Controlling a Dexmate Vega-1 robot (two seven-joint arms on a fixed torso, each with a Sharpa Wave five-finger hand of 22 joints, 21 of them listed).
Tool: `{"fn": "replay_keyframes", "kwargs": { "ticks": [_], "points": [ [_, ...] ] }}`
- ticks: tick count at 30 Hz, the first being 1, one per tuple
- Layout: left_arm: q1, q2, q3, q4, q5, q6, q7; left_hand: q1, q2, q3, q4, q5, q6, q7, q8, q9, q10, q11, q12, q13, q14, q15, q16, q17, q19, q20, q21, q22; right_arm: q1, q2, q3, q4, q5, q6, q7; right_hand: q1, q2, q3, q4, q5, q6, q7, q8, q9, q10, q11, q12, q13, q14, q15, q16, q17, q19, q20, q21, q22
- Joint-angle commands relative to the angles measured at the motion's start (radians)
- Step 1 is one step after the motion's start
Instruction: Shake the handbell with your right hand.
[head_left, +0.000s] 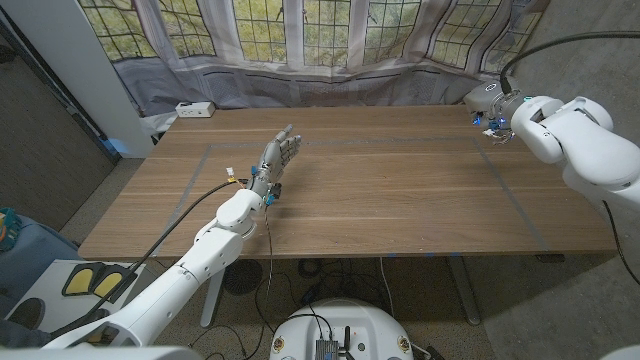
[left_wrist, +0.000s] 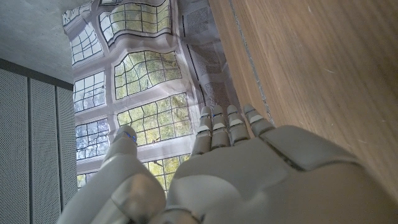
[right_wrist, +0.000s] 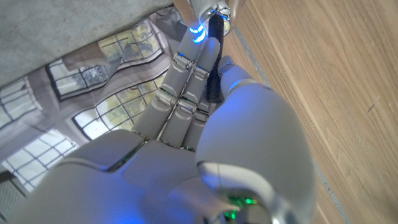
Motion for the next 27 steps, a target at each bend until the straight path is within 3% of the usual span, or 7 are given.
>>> {"fn": "replay_keyframes", "kwargs": {
  "ticks": [1,7,11,23,27],
  "points": [
    [-0.019,-0.020,0.011,0.023,-0.002,-0.009,-0.012,0.012,0.002,0.006,-0.002,-0.001,0.007,-0.001,0.000,0.006,0.011,-0.001,-0.003,0.004,0.010,0.001,-0.003,0.002,-0.002,0.000,-0.002,0.003,-0.055,0.061,0.117,0.026,0.338,-0.002,-0.113,0.001,0.006,0.001,-0.002,0.005,0.006,0.002,-0.005,0.002,0.042,0.005,0.007,0.003,-0.002,-0.011,-0.001,0.006,-0.001,0.000,0.008,0.000],
    [-0.021,-0.016,0.011,0.014,0.002,0.000,-0.005,0.012,0.002,0.006,-0.002,-0.001,0.007,-0.001,0.000,0.006,0.010,-0.002,-0.003,0.004,0.010,0.000,-0.003,0.001,-0.002,-0.001,-0.002,0.003,-0.065,0.083,0.134,0.049,0.480,0.030,-0.210,0.005,0.004,0.002,-0.006,0.005,0.008,0.006,-0.004,0.002,0.042,0.006,0.007,0.005,-0.003,-0.008,-0.003,0.008,-0.005,0.002,0.013,0.000],
    [-0.013,-0.012,0.008,0.003,0.004,0.003,0.004,0.012,0.002,0.005,-0.002,-0.001,0.007,-0.001,0.000,0.006,0.012,-0.001,-0.003,0.004,0.010,0.001,-0.003,0.001,-0.002,0.000,-0.001,0.003,-0.060,0.140,0.158,0.089,0.647,0.069,-0.261,0.005,0.005,0.002,-0.006,0.005,0.008,0.006,-0.004,0.002,0.040,0.008,0.006,0.007,-0.004,-0.007,-0.004,0.009,-0.007,0.004,0.015,0.000],
    [-0.002,-0.009,0.003,-0.008,0.003,-0.002,0.011,0.011,0.002,0.005,-0.002,-0.001,0.009,-0.001,0.001,0.006,0.013,0.001,-0.002,0.004,0.010,0.000,-0.003,0.002,-0.002,0.000,-0.001,0.003,-0.036,0.223,0.189,0.235,1.120,0.218,-0.295,0.011,0.005,0.002,-0.010,0.005,0.005,0.018,-0.006,0.002,0.041,0.017,0.009,0.014,-0.001,0.004,-0.005,0.014,-0.014,0.011,0.027,0.000],
    [-0.001,-0.006,0.003,-0.012,0.001,0.002,0.008,0.011,0.002,0.005,-0.002,-0.001,0.009,-0.001,0.001,0.006,0.013,0.000,-0.002,0.004,0.010,0.000,-0.003,0.002,-0.002,0.000,-0.001,0.003,-0.043,0.276,0.208,0.289,1.296,0.260,-0.301,0.011,0.006,0.002,-0.010,0.005,0.004,0.020,-0.007,0.002,0.040,0.016,0.009,0.015,0.000,0.005,-0.005,0.015,-0.015,0.012,0.031,0.000]
  ]
}}
